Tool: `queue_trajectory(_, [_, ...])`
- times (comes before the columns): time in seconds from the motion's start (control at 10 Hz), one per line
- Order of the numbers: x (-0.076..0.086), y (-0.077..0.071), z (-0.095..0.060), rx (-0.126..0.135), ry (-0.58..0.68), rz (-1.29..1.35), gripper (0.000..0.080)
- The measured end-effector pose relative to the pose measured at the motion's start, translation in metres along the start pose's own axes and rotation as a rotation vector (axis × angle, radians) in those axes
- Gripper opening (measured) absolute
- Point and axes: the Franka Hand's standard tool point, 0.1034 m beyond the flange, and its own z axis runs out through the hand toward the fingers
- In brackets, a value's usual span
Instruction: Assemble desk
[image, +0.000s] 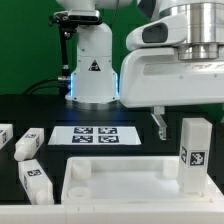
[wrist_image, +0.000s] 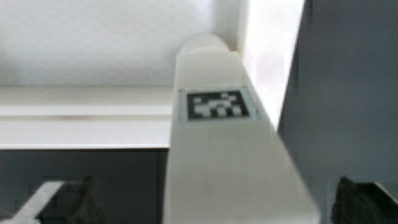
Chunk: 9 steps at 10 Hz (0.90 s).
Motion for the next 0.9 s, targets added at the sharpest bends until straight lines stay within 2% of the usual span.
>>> queue_trajectory(0.1, [-0.005,0.0,0.001,0.001,-0.092,0.01,0.0649])
queue_trajectory(0.2, [-0.003,-0.003,-0.002,-0.005,-0.18,0.014,0.0649])
queue_trajectory(0.3, [0.004,-0.004,-0.005,-0.006,-0.205,0.011,0.0649])
queue_trajectory(0.4, [0.008,-0.004,-0.004,-0.006,-0.181,0.012,0.0606])
queue_trajectory(0.5, [0.006,-0.003,-0.002,-0.009,-0.182,0.041,0.0606])
queue_trajectory(0.7, [0.006,-0.003,-0.002,-0.016,-0.182,0.126,0.032])
queue_trajectory(0.8, [0.006,-0.003,-0.002,-0.021,-0.182,0.18,0.0284])
queue_trajectory(0.9, [0.006,-0.003,-0.002,-0.03,-0.18,0.275,0.0284])
